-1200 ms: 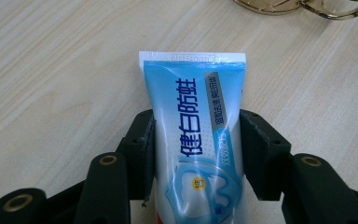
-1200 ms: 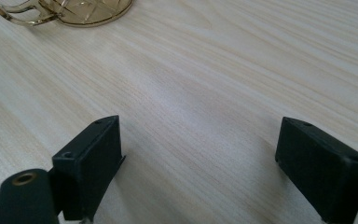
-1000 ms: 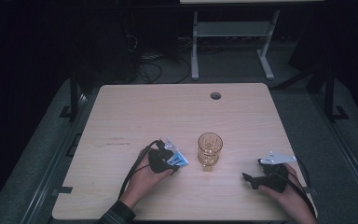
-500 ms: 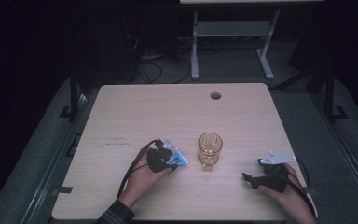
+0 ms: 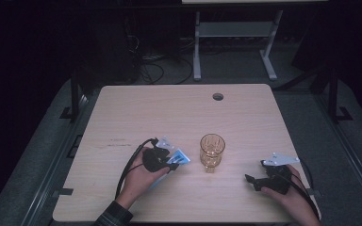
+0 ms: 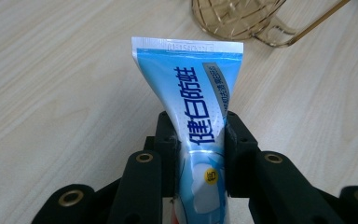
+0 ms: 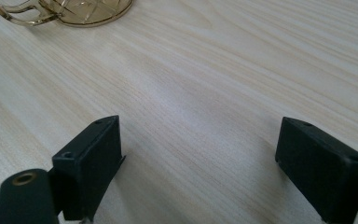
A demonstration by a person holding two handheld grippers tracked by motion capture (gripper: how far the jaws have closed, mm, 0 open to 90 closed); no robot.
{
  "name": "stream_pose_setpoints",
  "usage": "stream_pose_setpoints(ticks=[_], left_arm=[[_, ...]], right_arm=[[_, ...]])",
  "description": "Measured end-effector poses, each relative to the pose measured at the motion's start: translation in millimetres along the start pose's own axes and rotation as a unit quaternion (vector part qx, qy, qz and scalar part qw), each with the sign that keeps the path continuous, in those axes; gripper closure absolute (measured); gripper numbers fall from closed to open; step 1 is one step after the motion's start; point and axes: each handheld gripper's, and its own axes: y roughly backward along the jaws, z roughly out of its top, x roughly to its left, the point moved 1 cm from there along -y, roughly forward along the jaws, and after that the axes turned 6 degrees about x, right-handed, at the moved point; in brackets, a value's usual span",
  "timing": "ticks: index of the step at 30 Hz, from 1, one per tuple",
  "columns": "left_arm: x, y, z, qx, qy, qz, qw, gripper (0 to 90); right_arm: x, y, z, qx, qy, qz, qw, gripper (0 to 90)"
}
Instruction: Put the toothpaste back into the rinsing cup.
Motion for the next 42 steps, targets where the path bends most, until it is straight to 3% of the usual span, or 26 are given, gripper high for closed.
stream_pose_setpoints(ticks=[9, 17, 25, 42], left_arm=[[5.8, 14.6, -6.1, -0.041, 0.011, -0.027, 0.9987, 71.6], [8.8, 29.0, -11.4, -0.081, 0.006, -0.043, 0.9957, 72.1], [9.0, 42.0, -13.0, -0.102, 0.001, -0.051, 0.9934, 72.7], [12.2, 64.9, -16.5, -0.178, -0.011, -0.087, 0.9801, 72.6]], right_arm=[[0.0, 0.0, 0.0, 0.0, 0.0, 0.0, 1.0, 13.5], [0.0, 0.0, 0.0, 0.0, 0.0, 0.0, 1.0, 13.5], [0.0, 0.0, 0.0, 0.0, 0.0, 0.0, 1.0, 13.5], [0.0, 0.0, 0.0, 0.0, 0.0, 0.0, 1.0, 13.5]])
